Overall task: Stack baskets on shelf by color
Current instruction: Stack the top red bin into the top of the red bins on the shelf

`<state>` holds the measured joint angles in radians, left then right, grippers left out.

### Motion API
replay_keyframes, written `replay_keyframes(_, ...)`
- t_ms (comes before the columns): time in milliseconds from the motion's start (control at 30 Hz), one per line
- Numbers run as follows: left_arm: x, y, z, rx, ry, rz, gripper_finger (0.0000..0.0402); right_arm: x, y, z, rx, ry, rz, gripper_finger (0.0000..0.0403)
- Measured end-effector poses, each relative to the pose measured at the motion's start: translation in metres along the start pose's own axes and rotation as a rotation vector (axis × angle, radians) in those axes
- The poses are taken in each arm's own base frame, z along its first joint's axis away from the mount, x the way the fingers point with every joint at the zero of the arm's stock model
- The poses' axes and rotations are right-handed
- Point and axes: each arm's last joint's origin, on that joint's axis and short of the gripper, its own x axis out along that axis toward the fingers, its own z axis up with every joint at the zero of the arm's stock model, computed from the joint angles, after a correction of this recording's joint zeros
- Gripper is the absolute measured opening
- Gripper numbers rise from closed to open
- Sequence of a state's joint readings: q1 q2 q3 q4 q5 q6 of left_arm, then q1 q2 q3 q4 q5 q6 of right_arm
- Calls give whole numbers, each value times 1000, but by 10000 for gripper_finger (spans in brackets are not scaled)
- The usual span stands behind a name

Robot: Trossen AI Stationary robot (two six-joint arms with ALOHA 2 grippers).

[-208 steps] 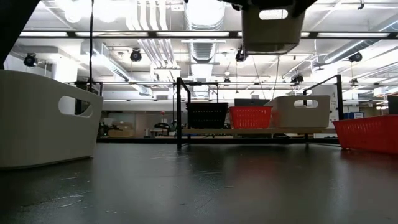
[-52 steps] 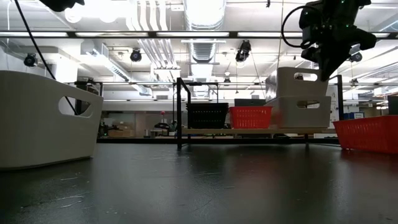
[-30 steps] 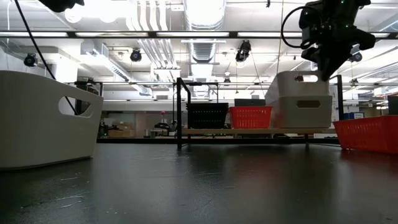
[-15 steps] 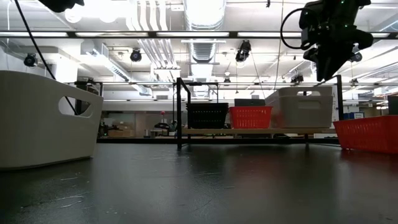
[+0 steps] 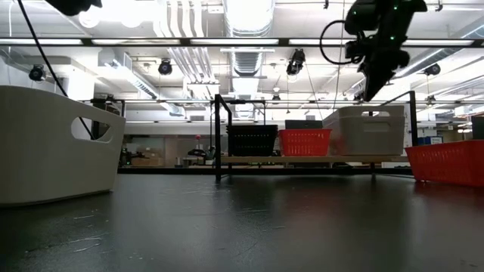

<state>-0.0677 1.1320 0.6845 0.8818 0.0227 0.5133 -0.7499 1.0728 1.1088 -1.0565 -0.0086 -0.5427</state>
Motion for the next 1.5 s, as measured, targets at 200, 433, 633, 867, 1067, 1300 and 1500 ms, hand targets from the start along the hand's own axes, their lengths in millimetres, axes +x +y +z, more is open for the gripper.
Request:
replay_keyframes(200, 1, -3, -6, 0, 19, -8, 143, -13, 18, 13, 43, -65, -15, 10)
replay_keyframes(433, 5, -5, -11, -12, 49, 2, 143, -42, 55, 15, 78, -281, 28, 9)
replay_keyframes(633, 9, -5, -13, -61, 69, 37, 143, -39, 95, 12, 60, -400, 159, 8)
replay_keyframes(867, 9, -5, -14, -110, 71, 38, 143, -20, 141, 3, 7, -353, 303, 8)
replay_keyframes(1067, 9, -5, -14, -112, 72, 39, 143, -4, 171, -19, 5, -53, 399, 8)
replay_keyframes(1300, 9, -5, -14, -90, 73, 39, 143, -1, 203, -45, -17, 302, 449, 9)
replay_keyframes(1500, 8, -5, -14, -78, 74, 38, 143, 0, 222, -50, 11, 362, 429, 32)
